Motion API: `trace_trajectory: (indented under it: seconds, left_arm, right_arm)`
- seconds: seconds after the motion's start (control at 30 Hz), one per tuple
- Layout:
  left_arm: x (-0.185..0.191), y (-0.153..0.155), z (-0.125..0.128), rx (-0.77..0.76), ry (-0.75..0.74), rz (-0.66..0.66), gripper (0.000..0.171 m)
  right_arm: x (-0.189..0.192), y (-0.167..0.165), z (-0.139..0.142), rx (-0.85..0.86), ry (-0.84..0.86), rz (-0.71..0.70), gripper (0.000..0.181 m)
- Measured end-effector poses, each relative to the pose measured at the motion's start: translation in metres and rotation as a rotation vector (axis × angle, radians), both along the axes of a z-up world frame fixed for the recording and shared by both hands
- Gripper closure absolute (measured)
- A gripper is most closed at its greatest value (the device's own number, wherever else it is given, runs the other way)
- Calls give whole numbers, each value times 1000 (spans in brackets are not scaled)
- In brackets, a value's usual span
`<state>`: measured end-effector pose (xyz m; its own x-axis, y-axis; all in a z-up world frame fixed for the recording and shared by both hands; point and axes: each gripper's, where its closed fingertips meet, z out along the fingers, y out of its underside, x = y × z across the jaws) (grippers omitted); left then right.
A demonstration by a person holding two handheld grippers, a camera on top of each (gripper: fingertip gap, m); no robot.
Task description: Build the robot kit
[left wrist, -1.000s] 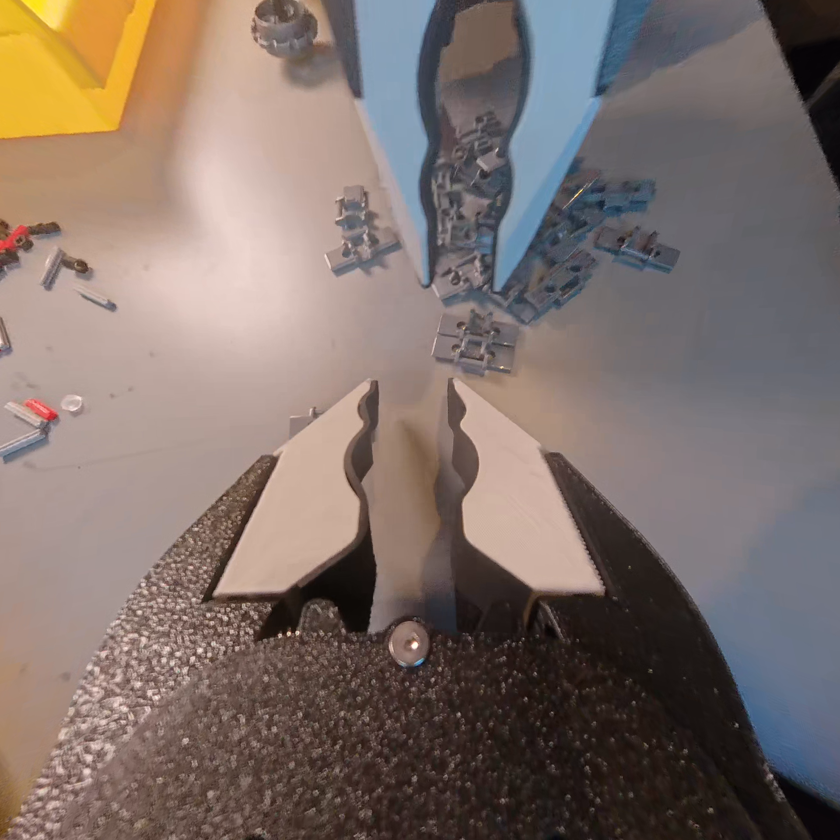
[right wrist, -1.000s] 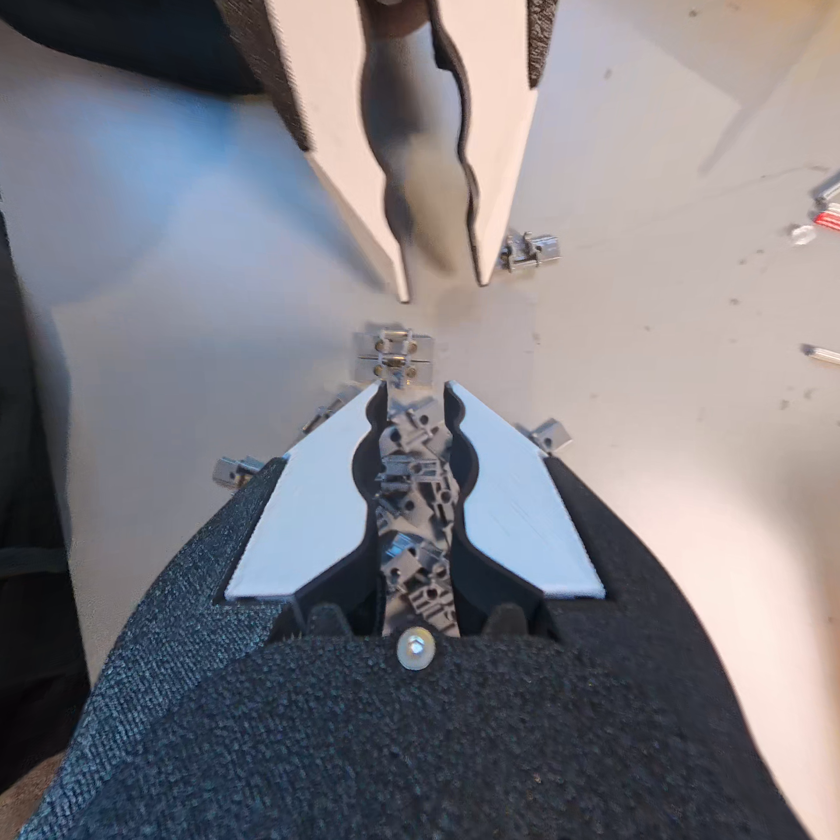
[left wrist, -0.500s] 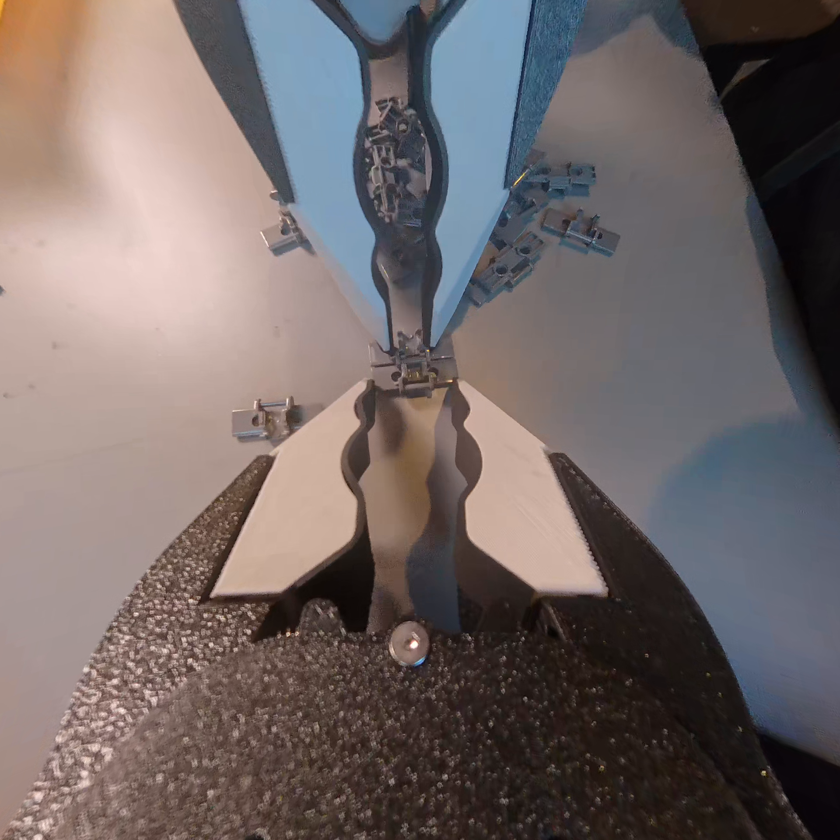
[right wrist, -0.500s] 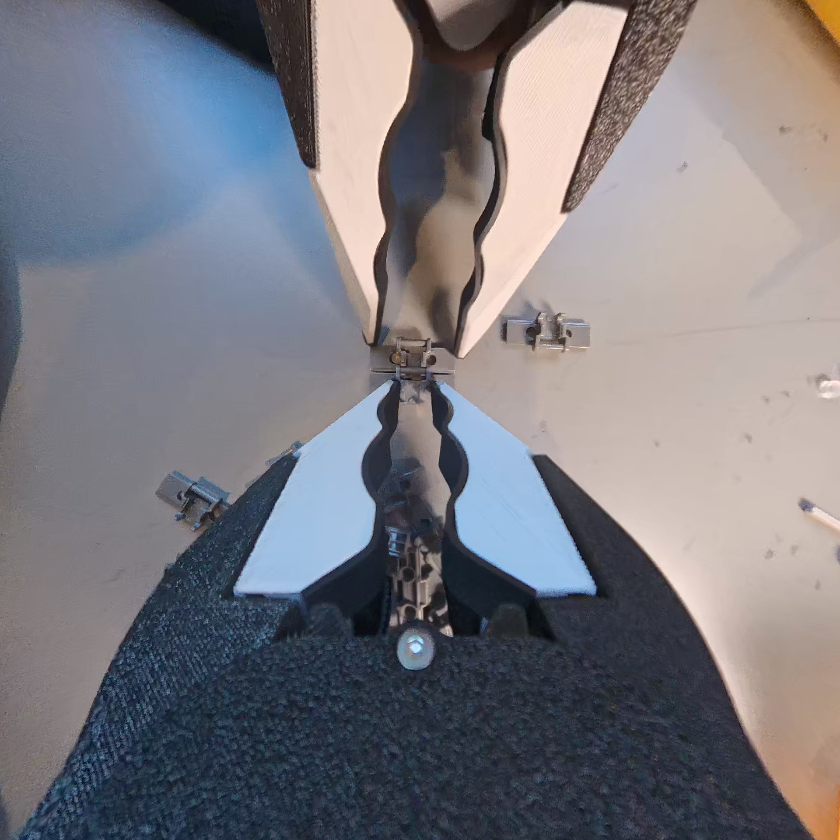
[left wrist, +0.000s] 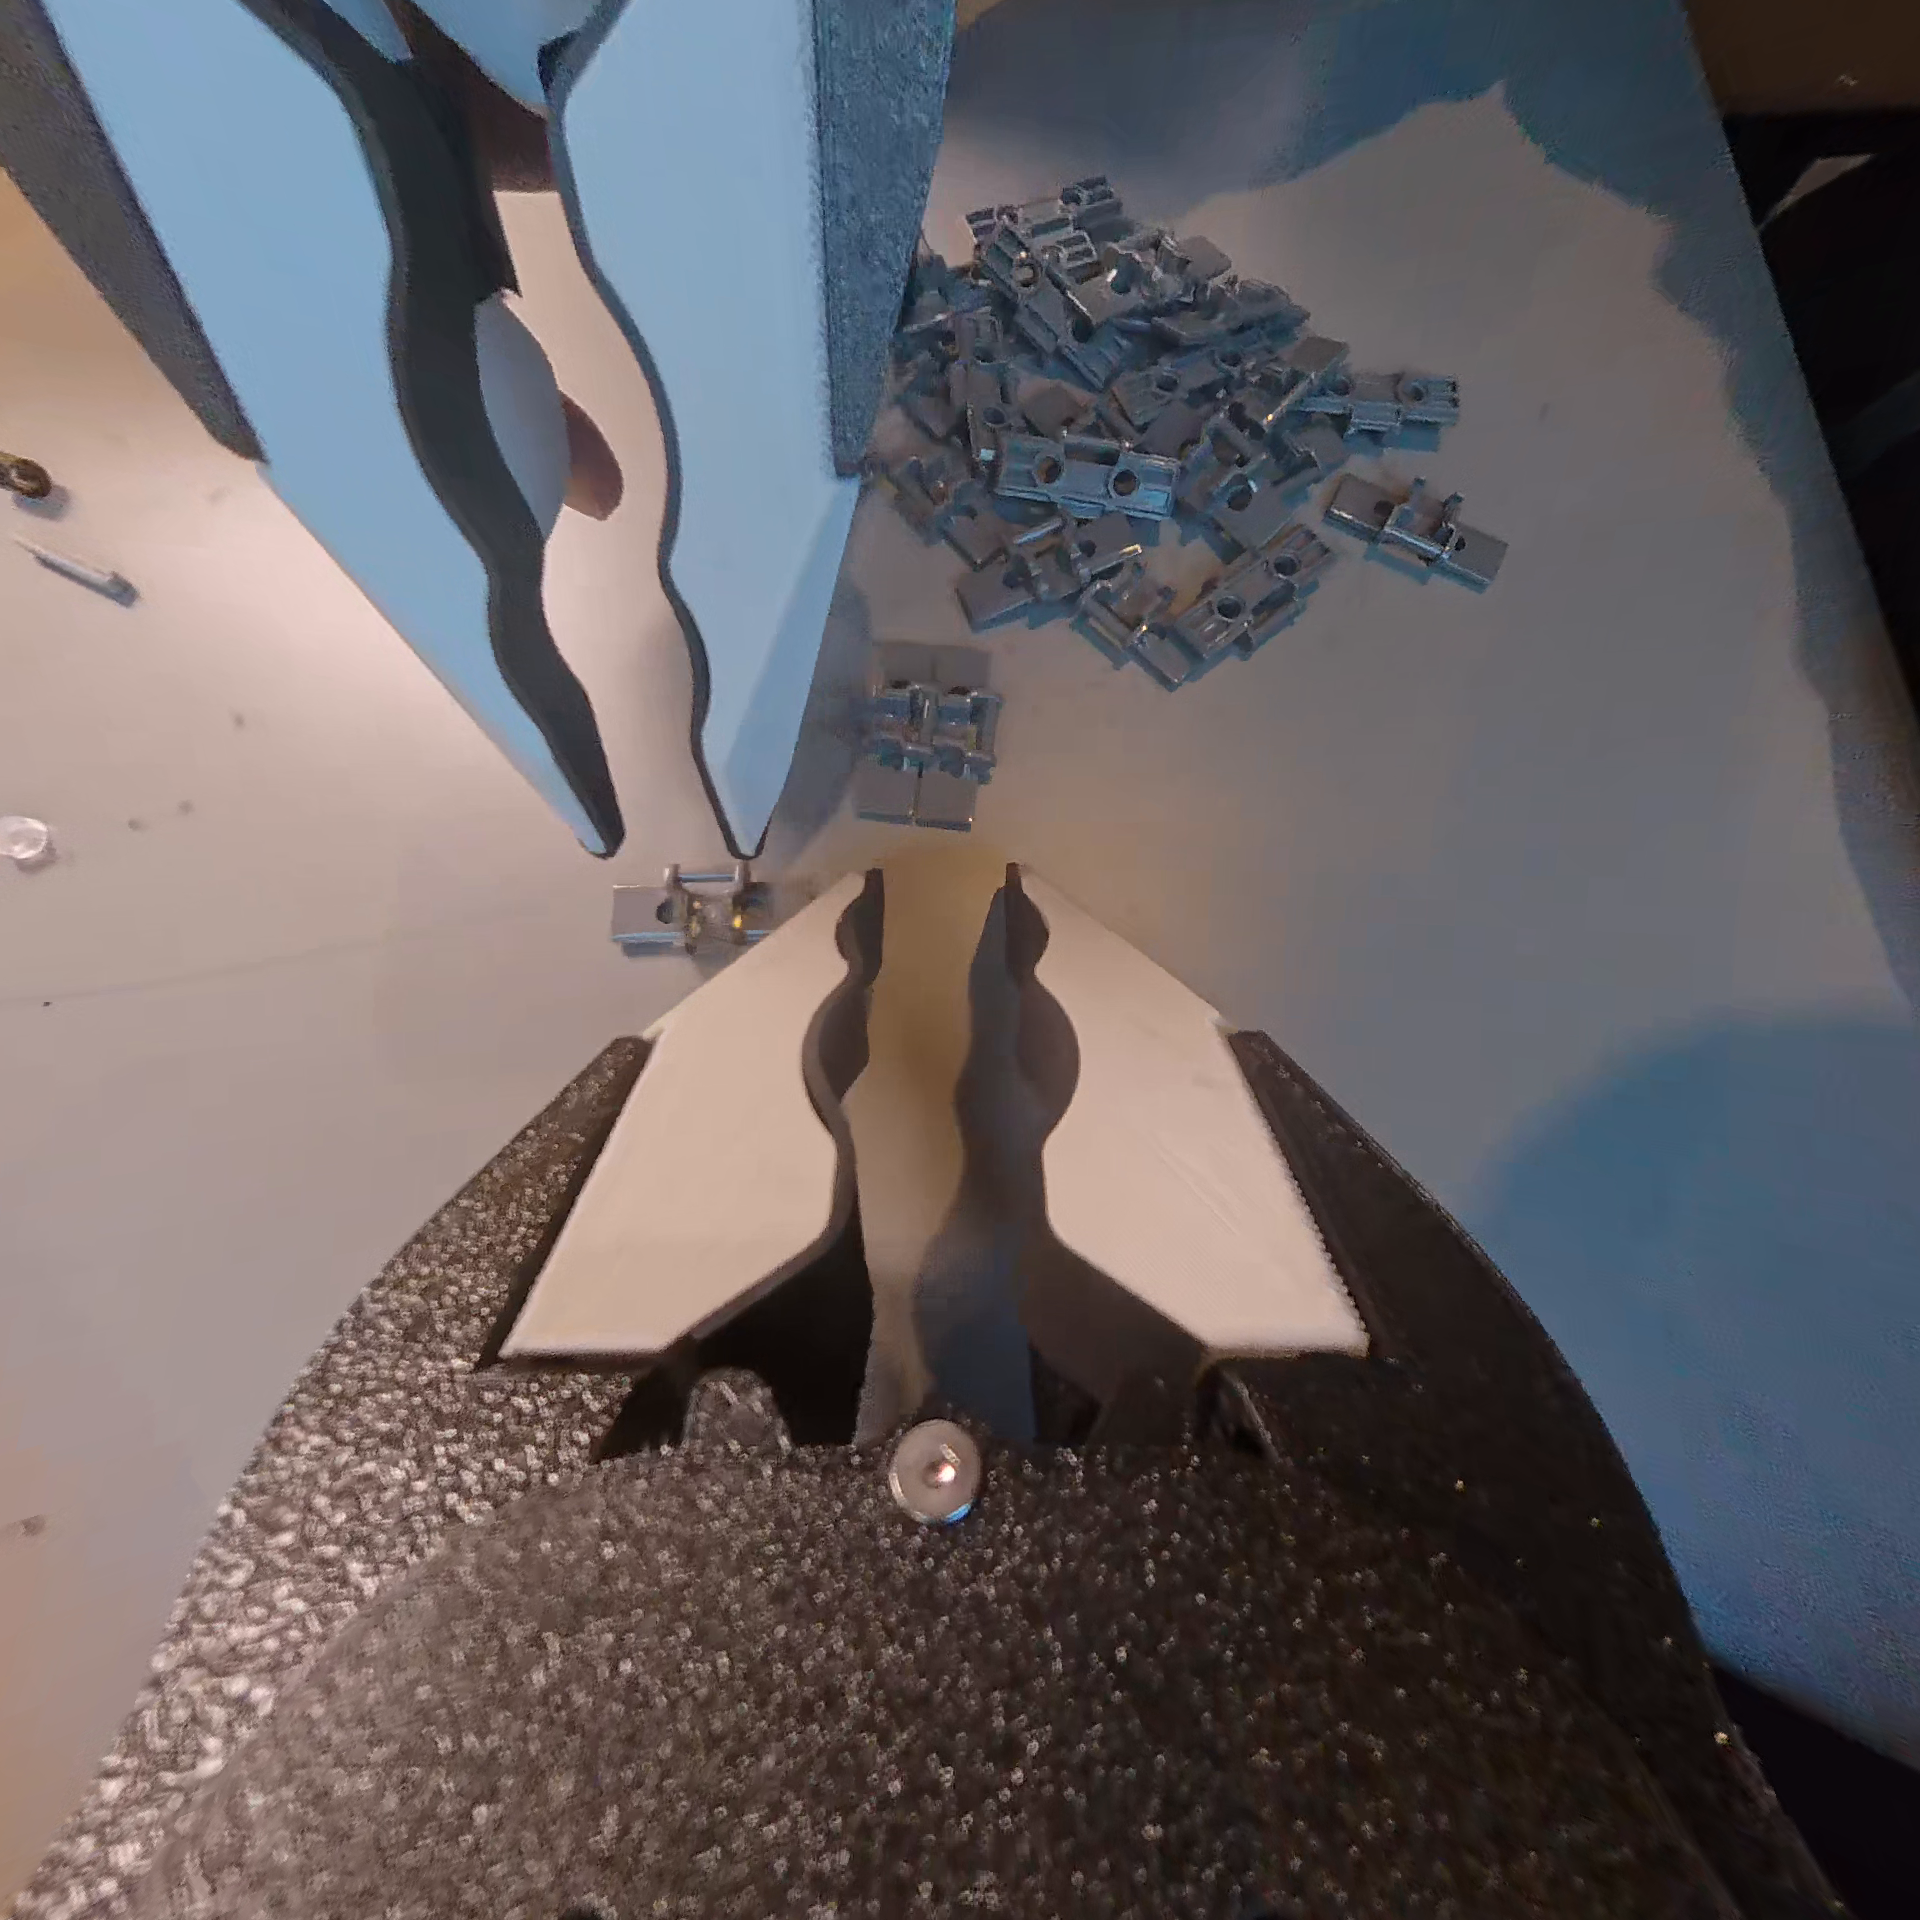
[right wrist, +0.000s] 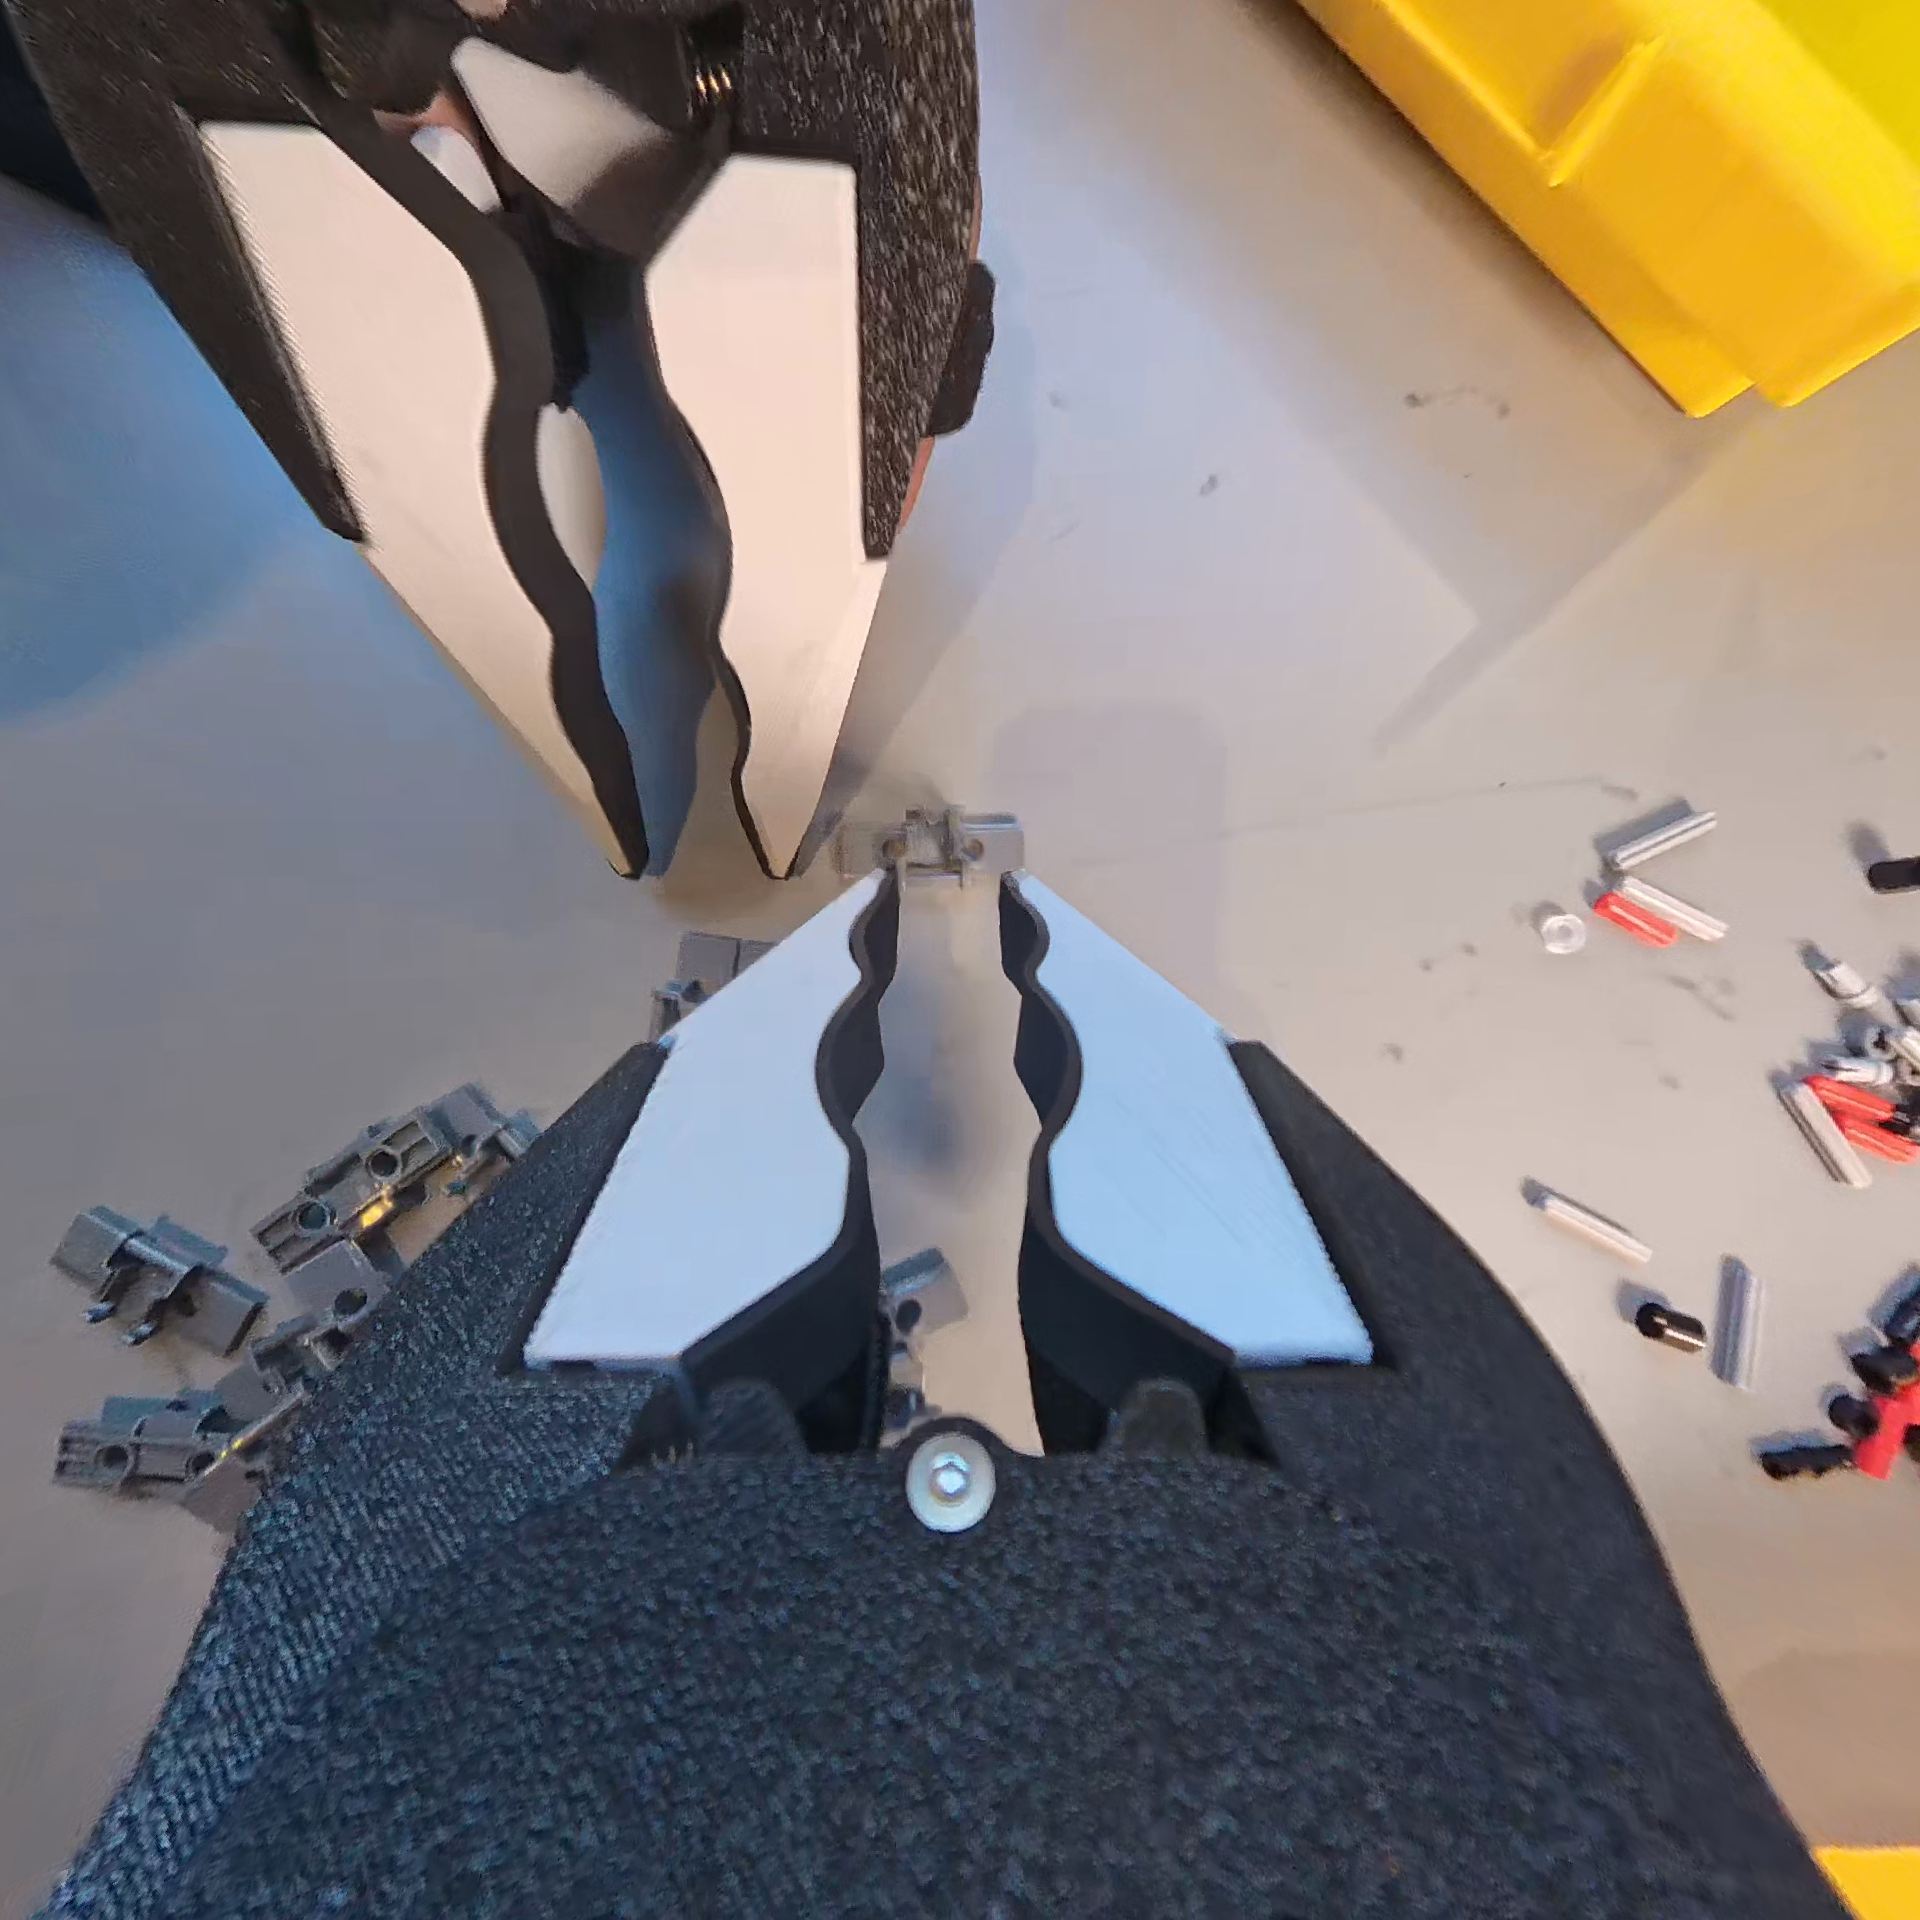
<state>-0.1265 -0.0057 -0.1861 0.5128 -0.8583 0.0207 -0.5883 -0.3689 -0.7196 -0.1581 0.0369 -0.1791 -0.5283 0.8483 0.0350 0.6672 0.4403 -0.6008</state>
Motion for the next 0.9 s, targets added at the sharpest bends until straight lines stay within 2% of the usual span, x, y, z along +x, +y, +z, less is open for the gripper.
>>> trace_trajectory:
  seconds: [0.1, 0.27, 0.5, 0.7, 0.8, 0.9]
  left_arm:
    - [2, 3, 0, 15, 3, 11, 150]
    - [3, 9, -3, 38, 30, 31, 149]
    - [12, 1, 13, 59, -69, -33, 140]
    - [13, -1, -3, 45, 21, -47, 143]
    - [13, 0, -4, 55, 42, -43, 148]
    - [13, 1, -5, 58, 54, -42, 148]
  right_arm:
    - [24, 0, -5, 2, -132, 35, 163]
    - [56, -7, -13, 44, -204, 71, 174]
    - [66, -37, -12, 44, -170, 93, 171]
    - [57, -28, -6, 42, -112, 14, 169]
    - [57, -24, -6, 32, -110, -17, 161]
    - [56, -26, -6, 7, -109, -63, 139]
